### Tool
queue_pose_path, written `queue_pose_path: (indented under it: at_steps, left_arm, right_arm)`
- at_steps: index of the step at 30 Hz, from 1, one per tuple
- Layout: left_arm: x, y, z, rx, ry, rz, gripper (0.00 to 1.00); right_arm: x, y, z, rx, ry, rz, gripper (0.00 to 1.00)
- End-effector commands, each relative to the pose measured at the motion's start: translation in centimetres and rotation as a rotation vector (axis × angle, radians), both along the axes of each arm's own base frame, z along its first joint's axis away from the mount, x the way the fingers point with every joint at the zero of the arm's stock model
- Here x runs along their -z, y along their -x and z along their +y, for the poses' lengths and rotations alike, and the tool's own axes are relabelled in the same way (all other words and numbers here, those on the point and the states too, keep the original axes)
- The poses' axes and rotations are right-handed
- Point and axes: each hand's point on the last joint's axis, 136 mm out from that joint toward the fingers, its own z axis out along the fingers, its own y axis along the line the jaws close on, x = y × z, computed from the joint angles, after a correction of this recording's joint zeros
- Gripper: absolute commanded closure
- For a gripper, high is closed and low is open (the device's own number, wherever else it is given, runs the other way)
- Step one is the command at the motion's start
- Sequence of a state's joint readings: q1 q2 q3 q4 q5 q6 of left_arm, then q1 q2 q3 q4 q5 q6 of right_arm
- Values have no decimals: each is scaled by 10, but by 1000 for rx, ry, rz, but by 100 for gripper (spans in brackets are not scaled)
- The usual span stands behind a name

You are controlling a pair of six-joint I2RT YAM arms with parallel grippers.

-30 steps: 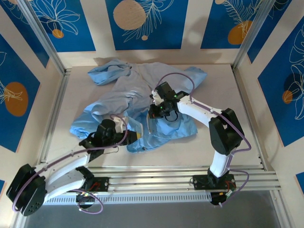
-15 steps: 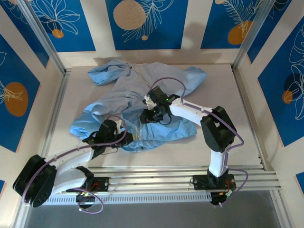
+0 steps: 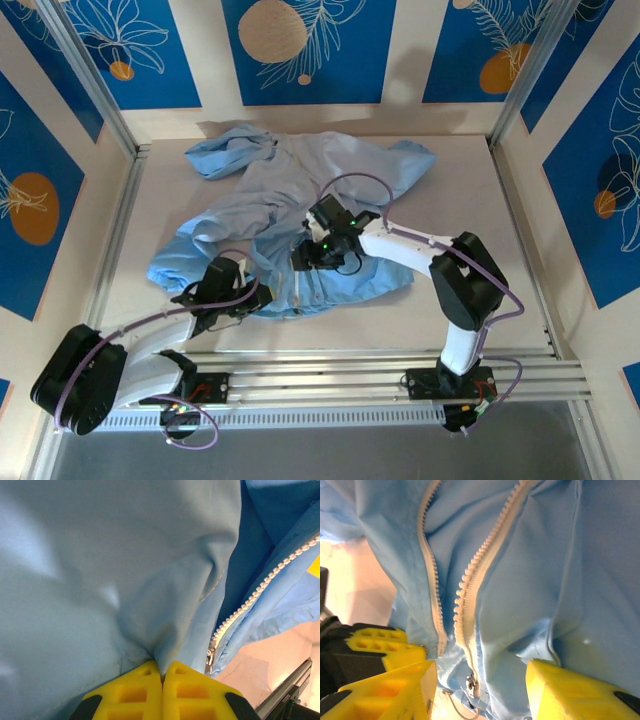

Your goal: Zip up the jacket

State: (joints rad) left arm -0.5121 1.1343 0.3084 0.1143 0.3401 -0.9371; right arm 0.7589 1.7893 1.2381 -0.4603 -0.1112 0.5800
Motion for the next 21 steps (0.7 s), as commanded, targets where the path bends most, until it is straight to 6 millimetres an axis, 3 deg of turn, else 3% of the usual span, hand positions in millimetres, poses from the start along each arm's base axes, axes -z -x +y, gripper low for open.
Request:
queue_pose_path:
  at_steps: [1, 11, 17, 21]
  left_arm:
    - [-6, -2, -3, 28, 15, -11, 100]
    - [-7, -1, -9, 66, 29, -10, 100]
    - [-6, -1, -12, 83, 36, -4, 100]
    - [-6, -2, -14, 90, 38, -2, 100]
  right_arm:
    - [-5, 10, 1, 12, 45, -44, 47]
    - [-44, 14, 9, 18, 16, -176, 47]
    - [-15, 27, -12, 73, 112, -101, 45]
    - [4, 35, -15, 75, 148, -54, 44]
